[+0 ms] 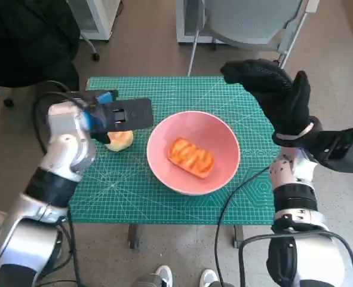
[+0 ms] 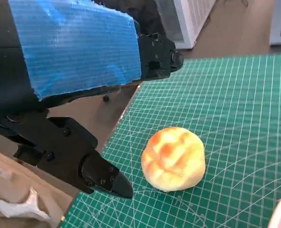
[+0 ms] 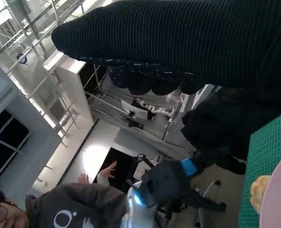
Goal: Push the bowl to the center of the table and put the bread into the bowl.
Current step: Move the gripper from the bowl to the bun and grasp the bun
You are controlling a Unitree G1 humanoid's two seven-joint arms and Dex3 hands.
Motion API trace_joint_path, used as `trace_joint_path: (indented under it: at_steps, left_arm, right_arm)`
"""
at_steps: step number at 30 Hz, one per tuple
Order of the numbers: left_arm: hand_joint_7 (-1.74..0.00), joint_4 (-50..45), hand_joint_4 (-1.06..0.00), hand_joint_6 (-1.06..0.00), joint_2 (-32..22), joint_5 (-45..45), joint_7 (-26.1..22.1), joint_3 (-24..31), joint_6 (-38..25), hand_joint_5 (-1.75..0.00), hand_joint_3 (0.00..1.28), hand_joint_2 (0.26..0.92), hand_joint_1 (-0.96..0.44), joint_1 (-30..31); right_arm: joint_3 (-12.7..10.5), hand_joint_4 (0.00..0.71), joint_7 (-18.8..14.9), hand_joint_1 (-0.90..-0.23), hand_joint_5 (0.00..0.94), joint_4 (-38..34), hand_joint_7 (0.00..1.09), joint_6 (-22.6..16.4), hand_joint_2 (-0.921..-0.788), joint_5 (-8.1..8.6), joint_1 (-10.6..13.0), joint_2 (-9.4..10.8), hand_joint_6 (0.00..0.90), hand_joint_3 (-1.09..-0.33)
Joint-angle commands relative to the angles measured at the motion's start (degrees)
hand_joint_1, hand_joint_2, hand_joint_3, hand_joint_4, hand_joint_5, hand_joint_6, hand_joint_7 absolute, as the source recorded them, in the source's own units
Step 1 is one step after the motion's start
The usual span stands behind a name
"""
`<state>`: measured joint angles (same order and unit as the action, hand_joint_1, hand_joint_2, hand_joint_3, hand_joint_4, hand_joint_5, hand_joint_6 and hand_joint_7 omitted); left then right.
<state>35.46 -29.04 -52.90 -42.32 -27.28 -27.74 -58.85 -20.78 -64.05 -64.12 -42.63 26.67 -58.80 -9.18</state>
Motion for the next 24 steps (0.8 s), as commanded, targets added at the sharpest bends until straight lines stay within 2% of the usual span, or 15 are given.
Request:
trace_joint_path:
  at_steps: [1, 6, 18, 20, 21, 22, 24]
  left_arm:
    - [0.00, 8.46, 0.00, -0.11, 2.27, 0.54, 2.82, -1.96, 3.00, 0.00, 0.01, 0.706, -0.25, -4.08]
    - [0.00, 14.17, 0.00, -0.10, 4.06, 0.87, 5.42, -3.26, 5.44, 0.00, 0.01, 0.708, -0.27, -5.78]
    - [-0.01, 20.68, 0.00, -0.10, 5.99, 4.36, 8.93, -3.41, 8.38, 0.00, 0.00, 0.708, -0.24, -6.34]
    - [0.00, 22.00, -0.06, -0.10, 6.31, 4.97, 9.42, -3.51, 8.98, -0.03, 0.01, 0.712, -0.23, -6.65]
    - [0.00, 22.62, -0.13, -0.10, 6.46, 5.39, 9.50, -3.42, 9.37, -0.40, 0.01, 0.714, -0.22, -6.69]
    - [0.00, 23.08, -0.10, -0.10, 6.55, 5.69, 9.57, -3.36, 9.65, -0.78, 0.01, 0.717, -0.21, -6.75]
    - [0.00, 23.77, -0.07, -0.10, 6.68, 6.08, 9.68, -3.41, 10.08, -1.14, 0.01, 0.719, -0.20, -6.86]
  right_arm:
    - [-0.13, 0.199, -0.03, -0.716, 0.000, -0.55, 0.00, 0.36, -0.921, -0.48, 0.56, -0.55, 0.266, -0.786]
    - [-0.22, 0.198, -0.25, -0.712, 0.000, -0.24, 0.00, 0.49, -0.921, -0.32, 0.74, -0.61, 0.266, -0.787]
    - [-0.28, 0.197, -0.37, -0.713, 0.000, 0.64, 0.00, 0.72, -0.921, -0.28, 1.26, -0.94, 0.263, -0.791]
    - [-0.23, 0.196, -0.29, -0.713, 0.000, 0.80, 0.00, 0.74, -0.921, -0.31, 1.31, -0.98, 0.263, -0.791]
    - [-0.22, 0.196, -0.34, -0.714, 0.000, 0.93, 0.00, 0.76, -0.921, -0.28, 1.35, -1.04, 0.263, -0.792]
    - [-0.22, 0.196, -0.38, -0.715, 0.000, 1.00, 0.00, 0.77, -0.921, -0.25, 1.38, -1.07, 0.263, -0.792]
    - [-0.19, 0.196, -0.40, -0.716, 0.000, 1.08, 0.00, 0.80, -0.921, -0.25, 1.39, -1.15, 0.263, -0.792]
